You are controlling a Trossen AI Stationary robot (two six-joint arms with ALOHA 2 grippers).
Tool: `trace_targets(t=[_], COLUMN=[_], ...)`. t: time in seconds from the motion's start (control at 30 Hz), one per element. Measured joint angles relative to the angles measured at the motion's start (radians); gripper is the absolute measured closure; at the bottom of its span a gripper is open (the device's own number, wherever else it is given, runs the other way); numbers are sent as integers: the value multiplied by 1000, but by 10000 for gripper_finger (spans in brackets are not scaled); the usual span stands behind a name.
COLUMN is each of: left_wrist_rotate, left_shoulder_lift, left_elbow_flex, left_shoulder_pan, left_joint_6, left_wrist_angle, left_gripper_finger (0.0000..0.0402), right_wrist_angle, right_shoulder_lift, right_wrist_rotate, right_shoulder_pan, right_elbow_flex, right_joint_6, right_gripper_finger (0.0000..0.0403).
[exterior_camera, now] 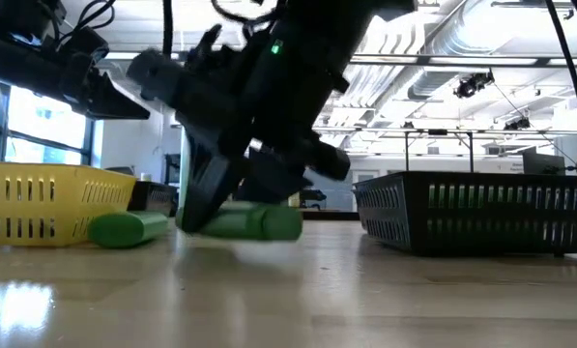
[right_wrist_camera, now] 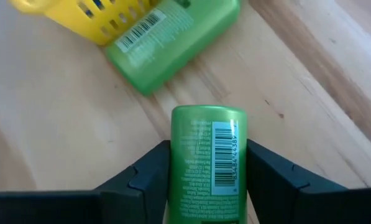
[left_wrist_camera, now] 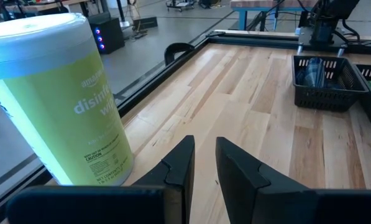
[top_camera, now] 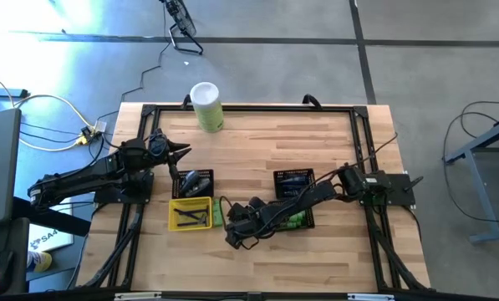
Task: Pick & Place Travel size toiletries
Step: Put the green shampoo into the bottom right black bin
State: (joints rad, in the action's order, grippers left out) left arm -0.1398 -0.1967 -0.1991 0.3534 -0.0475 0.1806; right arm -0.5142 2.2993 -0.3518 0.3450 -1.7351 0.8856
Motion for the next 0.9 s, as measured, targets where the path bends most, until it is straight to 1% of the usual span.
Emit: trace_targets(t=[0.2, 0.33, 0.43, 0.53, 0.7, 0.9], left_wrist_rotate=[-2, -2, -2, -3, -4, -6], left_shoulder_lift=[0, 0, 0, 0, 0, 0], left_elbow_flex=[0, 0, 0, 0, 0, 0], left_shoulder_pan=[0, 0, 0, 0, 0, 0], left_joint_6=[0, 0, 0, 0, 0, 0], left_wrist_angle=[0, 0, 0, 0, 1, 0], left_gripper_finger=[339, 339, 339, 339, 339, 339], right_wrist_angle=[-14, -71, -153, -248, -434, -590], right_shoulder_lift=[-73, -141, -193, -243, -319, -342], right_wrist_rotate=[1, -28, -71, -106, -168, -257], right_shoulder_pan=[0, 2, 11, 26, 70, 138], right_elbow_flex=[1, 1, 0, 0, -1, 0], right_joint_6=[-39, -68, -66, -34, 66, 189], right_gripper_finger=[231, 234, 232, 231, 233, 231])
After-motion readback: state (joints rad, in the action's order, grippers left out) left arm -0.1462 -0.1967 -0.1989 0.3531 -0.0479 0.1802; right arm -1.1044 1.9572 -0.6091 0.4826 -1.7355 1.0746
